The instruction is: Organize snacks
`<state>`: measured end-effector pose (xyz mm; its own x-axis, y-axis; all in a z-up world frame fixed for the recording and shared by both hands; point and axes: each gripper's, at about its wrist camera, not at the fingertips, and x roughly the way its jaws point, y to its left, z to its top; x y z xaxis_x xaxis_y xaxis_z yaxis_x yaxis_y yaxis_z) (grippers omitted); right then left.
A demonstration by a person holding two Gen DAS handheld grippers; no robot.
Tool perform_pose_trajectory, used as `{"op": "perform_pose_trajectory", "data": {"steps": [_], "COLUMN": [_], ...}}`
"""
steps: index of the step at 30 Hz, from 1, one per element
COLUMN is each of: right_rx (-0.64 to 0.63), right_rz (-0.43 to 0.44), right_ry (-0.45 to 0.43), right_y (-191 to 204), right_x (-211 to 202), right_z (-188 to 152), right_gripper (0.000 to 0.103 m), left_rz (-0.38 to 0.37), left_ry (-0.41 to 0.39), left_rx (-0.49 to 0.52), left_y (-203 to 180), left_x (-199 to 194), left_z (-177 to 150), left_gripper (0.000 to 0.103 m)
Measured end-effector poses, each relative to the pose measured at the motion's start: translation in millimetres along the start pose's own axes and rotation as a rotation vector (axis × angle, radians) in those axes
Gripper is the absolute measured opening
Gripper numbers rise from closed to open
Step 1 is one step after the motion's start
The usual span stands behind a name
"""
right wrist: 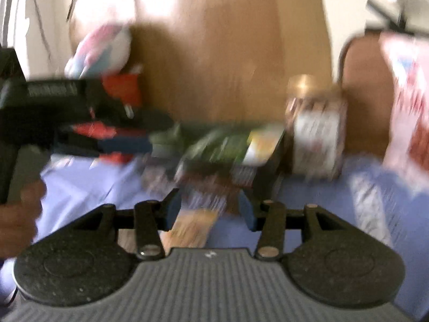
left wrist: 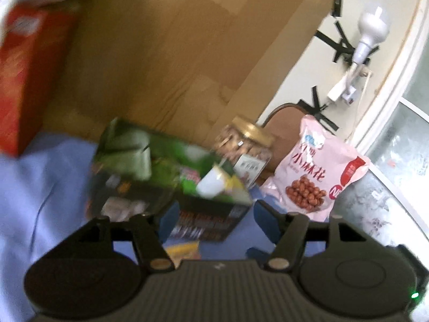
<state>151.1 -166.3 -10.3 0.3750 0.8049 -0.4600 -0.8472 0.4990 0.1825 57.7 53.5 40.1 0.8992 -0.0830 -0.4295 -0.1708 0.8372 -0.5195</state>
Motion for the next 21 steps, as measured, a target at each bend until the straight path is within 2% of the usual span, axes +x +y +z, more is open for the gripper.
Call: {"op": "perform_pose_trajectory", "data": {"steps": [1,2,3,6,8,10,11,14,16,20,21], "right_rx": [-0.013,-0.027,-0.038,-0.054,-0.072,-0.063,-0.046,0.043,0.065,0.103,0.095], "right_rz": [0.001,-0.001,0.001,0.024,0.015,0.003,0.014,0.107,0.153,0.269,0.306], "right_ry": [0.024,0.051,0.079,0.138,0.136,0.128,0.121,0.089,0.072,0.053,0.065], "right_y": [7,12,16,22,22,20,18,11,14,28,33], "right_x": [5,12,18,30,26,18,11,-11,-23,-38,-38], "right_z": [-6,-9,-11,-14,-15,-15,-16,-21,-24,-29,-31], "right_gripper": [0.054,0.061,0.065,0.062,0.047,0.042,0.036,0.033,0.033,0.033,0.033], "left_rz": [0.008,0.014,0.017,0.028,0.028,0.020,0.015,-0.010,-0.032,-0.063,-0.064], "left_ry": [0.002,0.004,0.004,0.009,0.022,0.043,0.048,0.049,0.048,0.041,0.039], "left_rx": [-0.017,-0.030,-0.036,-0.052,-0.063,-0.075,-0.078,-0.097,-0.114,-0.112,-0.106], "left_y": [3,6,8,13,16,19,21,26,29,31,30], "left_x": [-4,-8,-12,-19,-20,-22,-24,-35,-43,-57,-60], "left_z": [-6,-12,-16,-32,-40,-47,-50,-59,-62,-67,-68], "left_gripper": [0.063,0.063,0.063,0.063,0.063,0.063,0.063,0.063,0.071,0.072,0.076]}}
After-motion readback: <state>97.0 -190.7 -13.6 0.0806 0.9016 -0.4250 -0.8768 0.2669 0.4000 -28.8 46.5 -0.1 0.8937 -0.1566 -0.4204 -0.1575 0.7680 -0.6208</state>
